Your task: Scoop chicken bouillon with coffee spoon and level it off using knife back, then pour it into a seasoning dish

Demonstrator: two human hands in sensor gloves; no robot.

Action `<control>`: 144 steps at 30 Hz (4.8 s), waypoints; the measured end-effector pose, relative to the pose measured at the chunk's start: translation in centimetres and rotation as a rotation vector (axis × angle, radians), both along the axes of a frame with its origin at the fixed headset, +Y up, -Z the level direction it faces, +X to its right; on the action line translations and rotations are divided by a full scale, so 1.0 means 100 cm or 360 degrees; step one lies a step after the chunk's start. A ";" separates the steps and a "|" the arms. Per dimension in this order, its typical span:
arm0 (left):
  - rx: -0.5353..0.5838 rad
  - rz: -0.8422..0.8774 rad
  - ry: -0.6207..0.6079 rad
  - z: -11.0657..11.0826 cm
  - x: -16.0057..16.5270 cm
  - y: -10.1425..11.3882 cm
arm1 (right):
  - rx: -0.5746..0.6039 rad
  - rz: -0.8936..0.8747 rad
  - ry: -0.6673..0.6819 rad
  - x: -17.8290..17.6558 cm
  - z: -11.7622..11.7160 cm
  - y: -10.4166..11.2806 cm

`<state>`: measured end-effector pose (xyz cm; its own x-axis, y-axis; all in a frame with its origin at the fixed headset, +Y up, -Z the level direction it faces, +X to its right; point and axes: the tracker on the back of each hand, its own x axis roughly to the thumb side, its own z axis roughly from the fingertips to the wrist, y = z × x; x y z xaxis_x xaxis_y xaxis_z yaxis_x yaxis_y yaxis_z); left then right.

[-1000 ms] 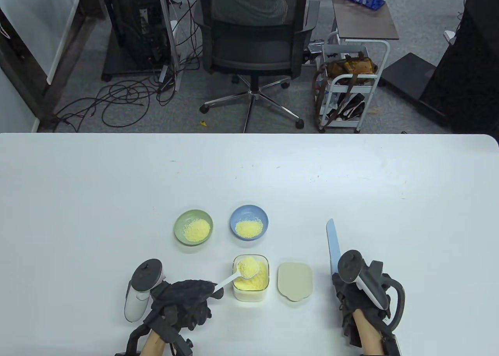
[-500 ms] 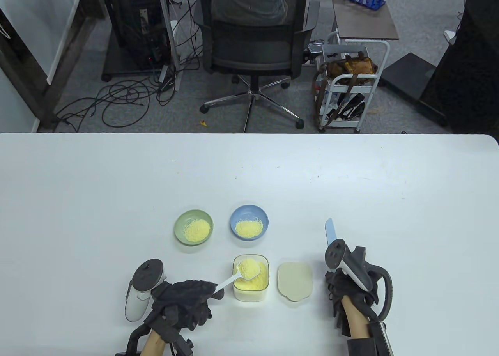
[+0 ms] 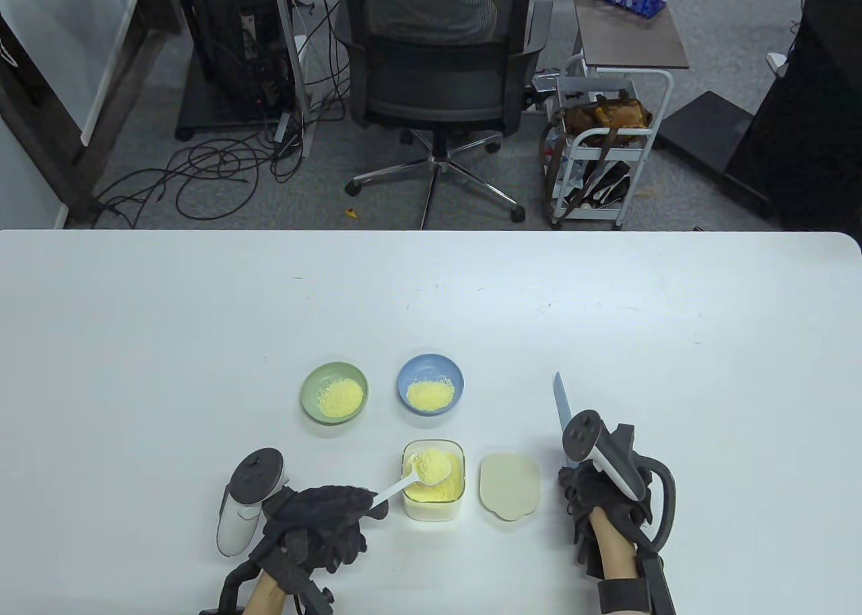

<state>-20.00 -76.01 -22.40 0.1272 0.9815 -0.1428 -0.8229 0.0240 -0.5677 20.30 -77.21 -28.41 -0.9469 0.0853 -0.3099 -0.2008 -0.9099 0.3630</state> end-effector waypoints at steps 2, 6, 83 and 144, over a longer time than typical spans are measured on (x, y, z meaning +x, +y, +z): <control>0.0004 0.0000 -0.0001 0.000 0.000 0.000 | 0.0003 -0.0125 -0.0029 0.006 0.000 0.000; 0.0006 -0.0012 -0.0004 0.000 0.001 0.000 | 0.0082 -0.0203 -0.0001 0.011 0.006 0.007; -0.0038 0.0032 0.0014 0.001 -0.001 0.000 | 0.0221 -0.0225 -0.0041 0.019 -0.006 -0.003; 0.0083 -0.0398 0.1148 -0.028 -0.053 -0.025 | 0.0652 -0.0457 0.0498 -0.001 0.055 0.005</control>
<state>-25.28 -78.51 -25.18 0.2395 0.9436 -0.2288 -0.9558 0.2706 0.1155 20.18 -76.72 -22.94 -0.9094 0.4054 0.0928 -0.3996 -0.9136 0.0749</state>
